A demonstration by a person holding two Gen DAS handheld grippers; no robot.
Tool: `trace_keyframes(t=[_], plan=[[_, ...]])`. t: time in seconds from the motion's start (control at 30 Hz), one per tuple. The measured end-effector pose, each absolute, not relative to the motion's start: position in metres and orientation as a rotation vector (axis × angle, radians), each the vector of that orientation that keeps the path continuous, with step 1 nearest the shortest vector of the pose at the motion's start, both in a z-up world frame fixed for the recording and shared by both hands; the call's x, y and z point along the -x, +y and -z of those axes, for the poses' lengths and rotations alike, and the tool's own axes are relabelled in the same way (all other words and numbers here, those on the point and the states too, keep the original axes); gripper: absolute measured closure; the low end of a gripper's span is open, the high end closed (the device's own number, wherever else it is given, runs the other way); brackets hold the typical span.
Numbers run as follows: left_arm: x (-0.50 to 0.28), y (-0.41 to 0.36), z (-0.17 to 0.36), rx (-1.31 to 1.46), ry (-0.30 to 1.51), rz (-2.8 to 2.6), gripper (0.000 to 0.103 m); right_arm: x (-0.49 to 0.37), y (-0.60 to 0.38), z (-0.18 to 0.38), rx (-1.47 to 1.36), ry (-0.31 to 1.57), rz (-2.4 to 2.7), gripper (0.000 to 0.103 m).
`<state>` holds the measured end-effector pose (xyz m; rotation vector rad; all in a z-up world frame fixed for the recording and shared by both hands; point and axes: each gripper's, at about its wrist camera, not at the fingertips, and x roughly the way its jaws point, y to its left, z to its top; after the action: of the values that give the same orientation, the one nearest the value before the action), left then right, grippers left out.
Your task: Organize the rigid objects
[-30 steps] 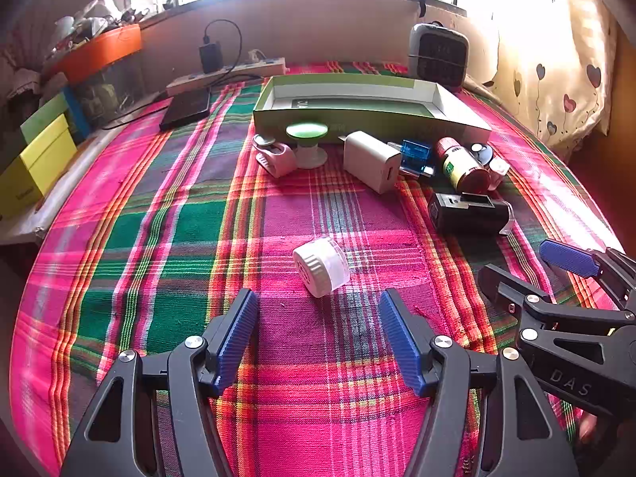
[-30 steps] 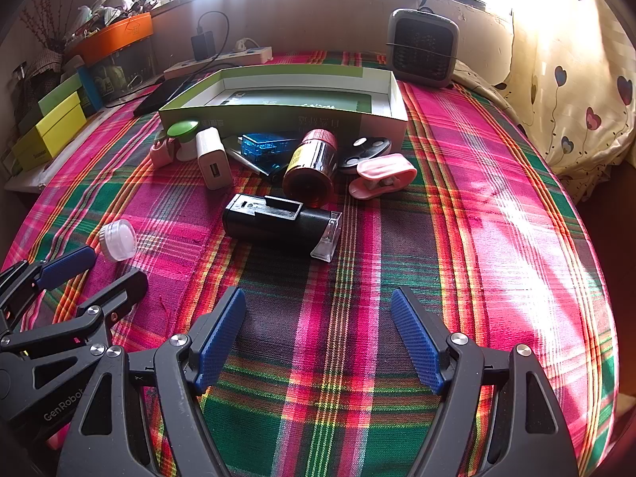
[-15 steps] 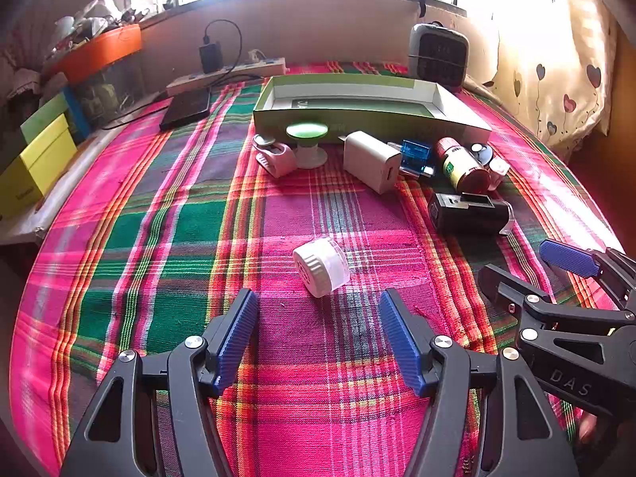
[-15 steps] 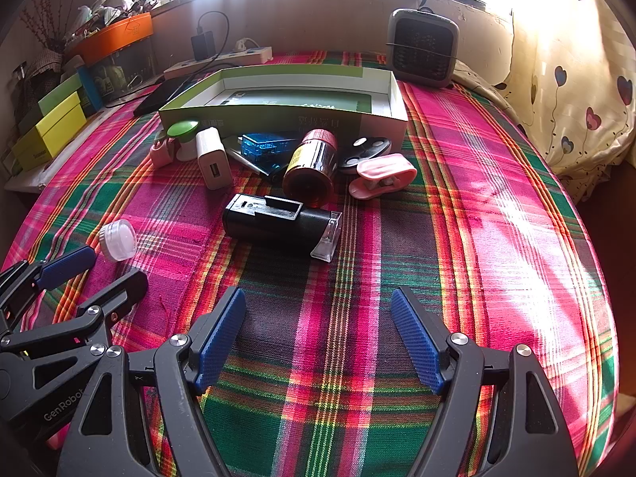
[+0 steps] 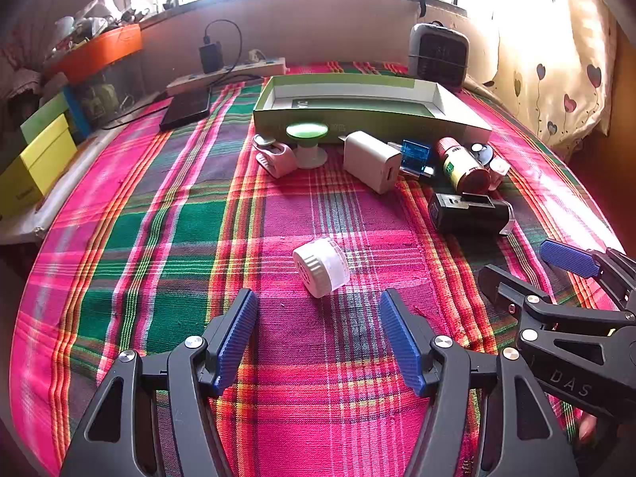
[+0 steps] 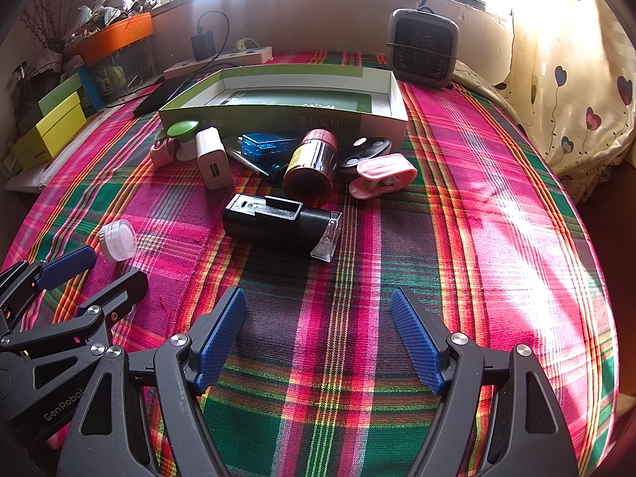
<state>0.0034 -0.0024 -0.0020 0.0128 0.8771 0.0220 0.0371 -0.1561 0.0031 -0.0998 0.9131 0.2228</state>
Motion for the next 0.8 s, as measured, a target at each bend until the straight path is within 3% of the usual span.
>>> trace_keyframes(t=[0.8], plan=[[-0.003, 0.01, 0.0, 0.017, 0.886, 0.053, 0.039, -0.038, -0.164, -0.006, 0.131, 0.909, -0.297, 0.027]])
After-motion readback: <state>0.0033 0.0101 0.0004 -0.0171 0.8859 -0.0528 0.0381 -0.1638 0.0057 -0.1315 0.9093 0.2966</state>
